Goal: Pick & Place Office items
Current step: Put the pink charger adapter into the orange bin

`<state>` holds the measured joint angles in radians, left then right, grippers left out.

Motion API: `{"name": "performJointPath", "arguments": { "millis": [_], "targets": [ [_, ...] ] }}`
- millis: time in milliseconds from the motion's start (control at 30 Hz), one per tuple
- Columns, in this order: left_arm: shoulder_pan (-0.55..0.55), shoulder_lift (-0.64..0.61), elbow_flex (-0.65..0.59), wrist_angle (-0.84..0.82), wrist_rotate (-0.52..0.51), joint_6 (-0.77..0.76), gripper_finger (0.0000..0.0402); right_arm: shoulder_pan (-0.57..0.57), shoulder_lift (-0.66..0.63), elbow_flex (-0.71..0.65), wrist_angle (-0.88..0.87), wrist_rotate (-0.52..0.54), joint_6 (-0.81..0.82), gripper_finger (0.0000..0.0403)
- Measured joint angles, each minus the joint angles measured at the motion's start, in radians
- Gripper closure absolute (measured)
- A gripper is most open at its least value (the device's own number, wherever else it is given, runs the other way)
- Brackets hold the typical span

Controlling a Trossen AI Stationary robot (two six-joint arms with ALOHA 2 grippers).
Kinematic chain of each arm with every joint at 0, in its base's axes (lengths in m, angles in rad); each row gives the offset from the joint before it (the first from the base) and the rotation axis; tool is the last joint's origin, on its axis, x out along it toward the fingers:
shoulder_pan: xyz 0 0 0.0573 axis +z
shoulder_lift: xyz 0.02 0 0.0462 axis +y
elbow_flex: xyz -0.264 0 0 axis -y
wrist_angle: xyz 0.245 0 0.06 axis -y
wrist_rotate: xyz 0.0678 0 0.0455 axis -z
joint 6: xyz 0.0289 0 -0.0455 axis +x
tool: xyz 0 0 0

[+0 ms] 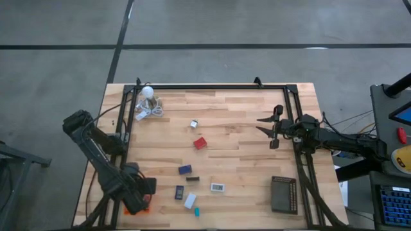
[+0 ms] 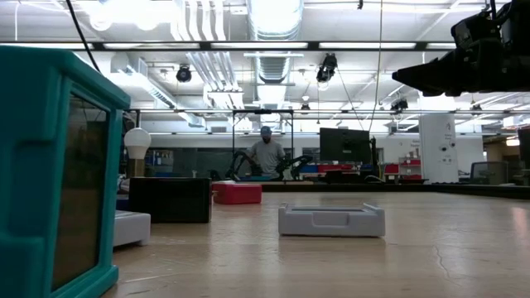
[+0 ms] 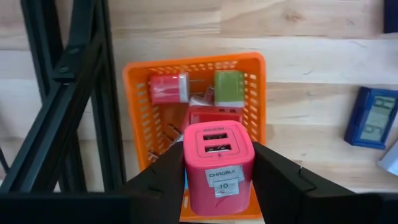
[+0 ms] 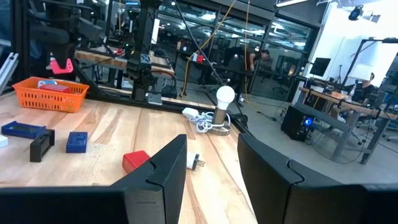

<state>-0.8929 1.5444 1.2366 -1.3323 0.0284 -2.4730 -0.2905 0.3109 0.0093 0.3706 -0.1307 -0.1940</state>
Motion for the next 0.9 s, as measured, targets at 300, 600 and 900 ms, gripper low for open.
{"name": "performJointPath", "arguments": {
  "millis": [300, 600, 900],
  "targets": [
    [-0.023, -0.012, -0.039, 0.0, 0.012, -0.05, 0.0243, 0.0, 0.0, 0.0, 0.0, 0.0, 0.0, 0.0264],
    [-0.028, -0.062, -0.173, 0.117, 0.037, -0.066, 0.0243, 0.0, 0.0, 0.0, 0.0, 0.0, 0.0, 0.0264],
    [-0.036, -0.151, -0.345, 0.288, 0.091, -0.094, 0.0243, 0.0, 0.0, 0.0, 0.0, 0.0, 0.0, 0.0264]
  ]
}}
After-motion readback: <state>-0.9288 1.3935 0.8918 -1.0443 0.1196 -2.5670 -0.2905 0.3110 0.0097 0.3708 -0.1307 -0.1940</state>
